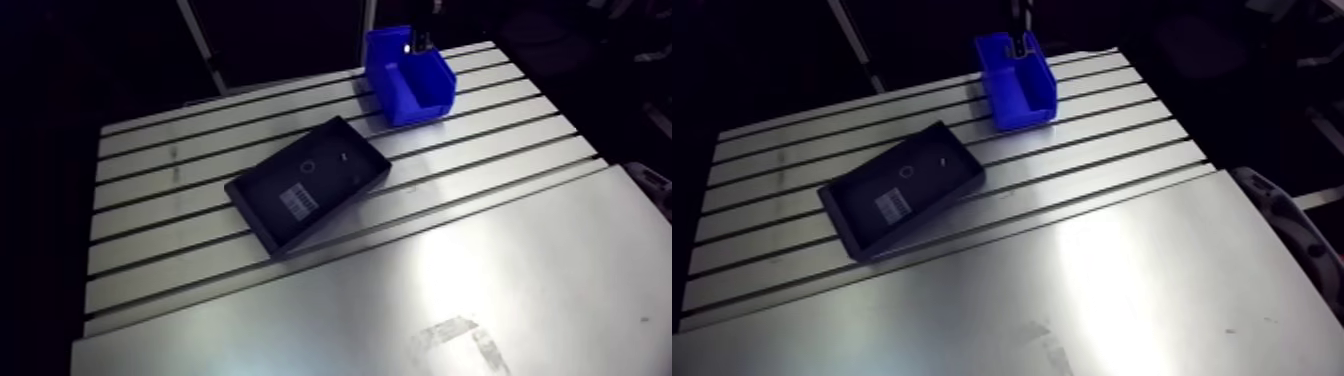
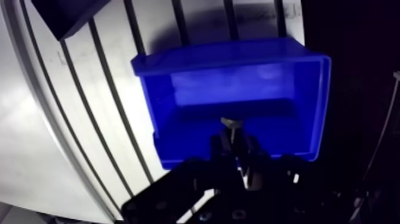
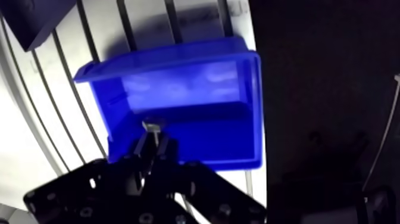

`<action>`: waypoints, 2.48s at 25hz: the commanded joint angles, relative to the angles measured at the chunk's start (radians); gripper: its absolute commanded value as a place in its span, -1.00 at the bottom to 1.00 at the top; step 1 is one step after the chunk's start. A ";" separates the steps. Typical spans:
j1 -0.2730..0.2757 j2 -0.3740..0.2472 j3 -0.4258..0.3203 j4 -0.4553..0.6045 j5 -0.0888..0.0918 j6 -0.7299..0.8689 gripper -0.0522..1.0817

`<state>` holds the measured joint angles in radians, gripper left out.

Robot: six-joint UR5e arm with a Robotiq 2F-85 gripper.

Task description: Pick up the M10 bolt from the tray and put it into the blue bin.

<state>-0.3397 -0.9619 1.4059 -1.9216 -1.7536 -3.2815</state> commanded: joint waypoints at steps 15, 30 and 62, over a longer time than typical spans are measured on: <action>-0.016 0.047 0.028 -0.030 0.010 0.001 0.96; -0.019 0.061 0.038 -0.032 0.010 0.002 0.92; -0.016 0.033 0.054 -0.080 0.062 0.005 -0.90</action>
<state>-0.3569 -0.8866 1.4611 -2.0146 -1.7264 -3.2720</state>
